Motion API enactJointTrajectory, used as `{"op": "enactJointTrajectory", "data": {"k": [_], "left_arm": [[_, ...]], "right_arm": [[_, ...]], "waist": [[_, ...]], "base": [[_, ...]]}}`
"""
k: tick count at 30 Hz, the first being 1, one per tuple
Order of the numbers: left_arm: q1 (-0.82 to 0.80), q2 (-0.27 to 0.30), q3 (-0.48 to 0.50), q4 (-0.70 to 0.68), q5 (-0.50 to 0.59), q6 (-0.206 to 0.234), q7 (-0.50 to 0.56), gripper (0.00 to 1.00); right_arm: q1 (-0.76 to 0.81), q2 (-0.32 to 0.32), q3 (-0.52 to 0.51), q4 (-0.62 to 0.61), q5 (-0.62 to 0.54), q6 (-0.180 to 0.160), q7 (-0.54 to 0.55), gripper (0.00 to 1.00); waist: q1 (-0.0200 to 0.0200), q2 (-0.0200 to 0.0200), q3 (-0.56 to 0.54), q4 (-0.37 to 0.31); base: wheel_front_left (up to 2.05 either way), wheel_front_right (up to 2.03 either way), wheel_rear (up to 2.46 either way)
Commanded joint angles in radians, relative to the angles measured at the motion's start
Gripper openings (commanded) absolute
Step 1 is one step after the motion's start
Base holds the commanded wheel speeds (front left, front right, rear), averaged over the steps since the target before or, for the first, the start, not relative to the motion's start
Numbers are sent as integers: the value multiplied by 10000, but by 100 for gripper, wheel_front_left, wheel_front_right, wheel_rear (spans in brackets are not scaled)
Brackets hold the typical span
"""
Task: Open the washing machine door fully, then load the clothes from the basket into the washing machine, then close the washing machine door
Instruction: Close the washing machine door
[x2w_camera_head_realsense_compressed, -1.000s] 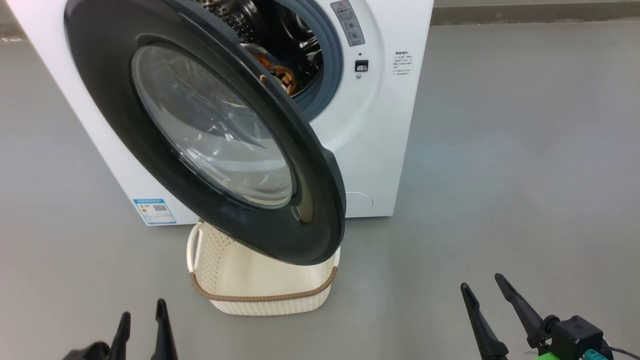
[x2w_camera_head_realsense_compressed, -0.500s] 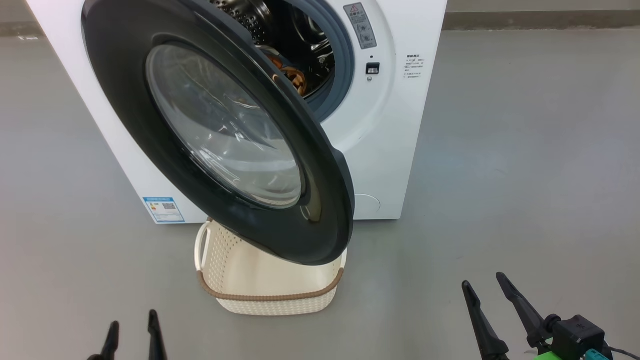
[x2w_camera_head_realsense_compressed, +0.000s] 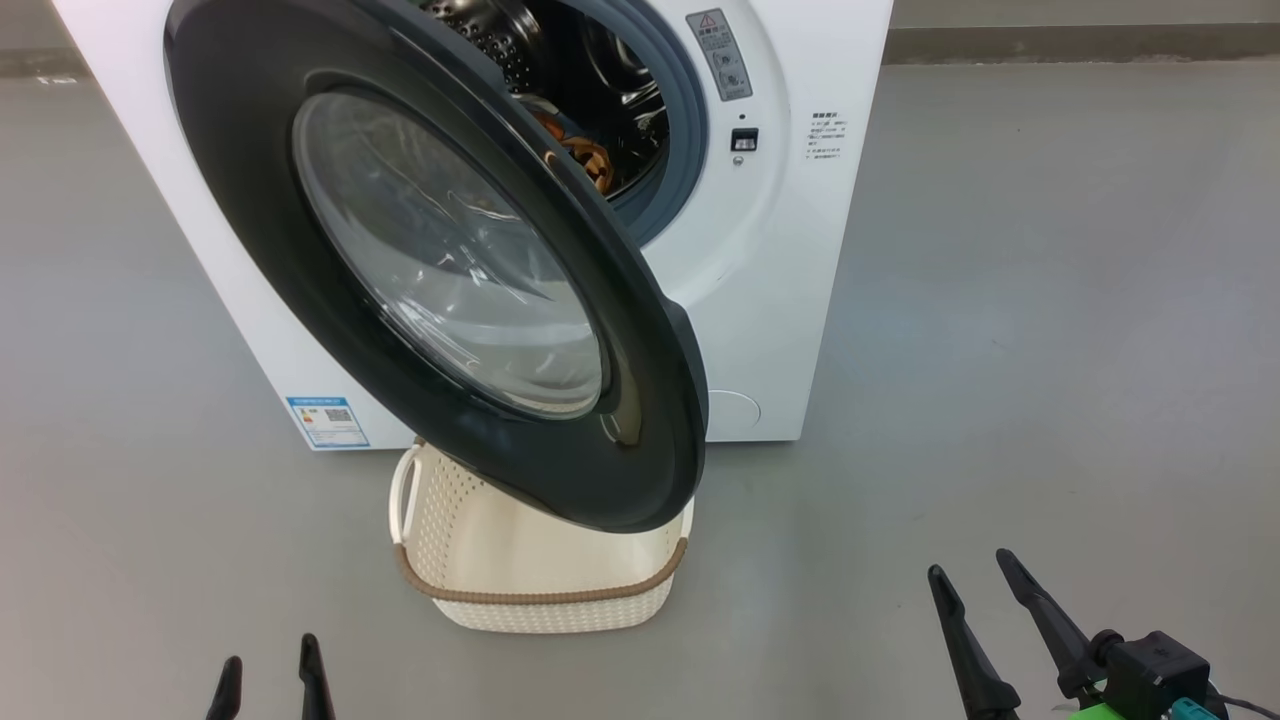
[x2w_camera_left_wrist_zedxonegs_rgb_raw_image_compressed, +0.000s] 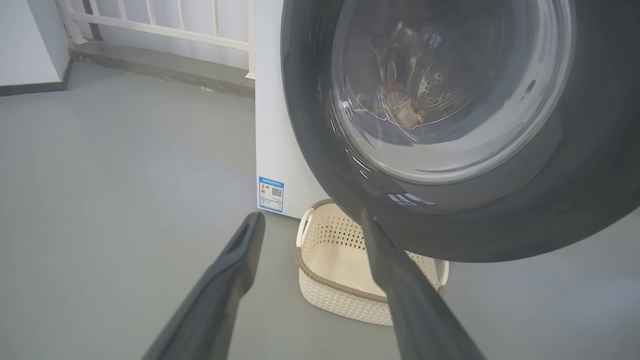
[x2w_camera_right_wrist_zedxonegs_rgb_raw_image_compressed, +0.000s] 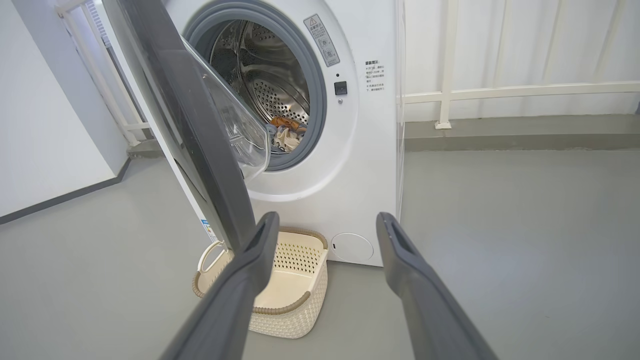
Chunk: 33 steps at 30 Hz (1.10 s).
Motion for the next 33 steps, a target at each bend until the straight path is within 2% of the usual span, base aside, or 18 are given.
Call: {"op": "enactJointTrajectory", "data": {"k": [1,8,9,10,33], "left_arm": [[-111,39,278,-290,-62,47,-93,100],[-124,38,328,-278,-98,42,-93,100],[-125,38,332,-278,-104,41,-93,100],[-126,38,334,-277,-112,40,-93,100],[-116,38,261,-390,-222,170,-93,100]], "right_arm": [[-403,-191,173,-168,-85,16,-48,100],[-501,-200,4,-170,-120,16,-48,100],[-513,-175,-48,-217,-103,16,-48,31],[-513,-154,-96,-245,-95,16,-48,0],[-586,-94,-362,-441,-88,16,-48,0]], "waist": [[0,0,5,20],[0,0,16,86],[0,0,18,94],[0,0,18,100],[0,0,108,147]], "base": [[0,0,0],[0,0,0],[0,0,0],[0,0,0],[0,0,0]]}}
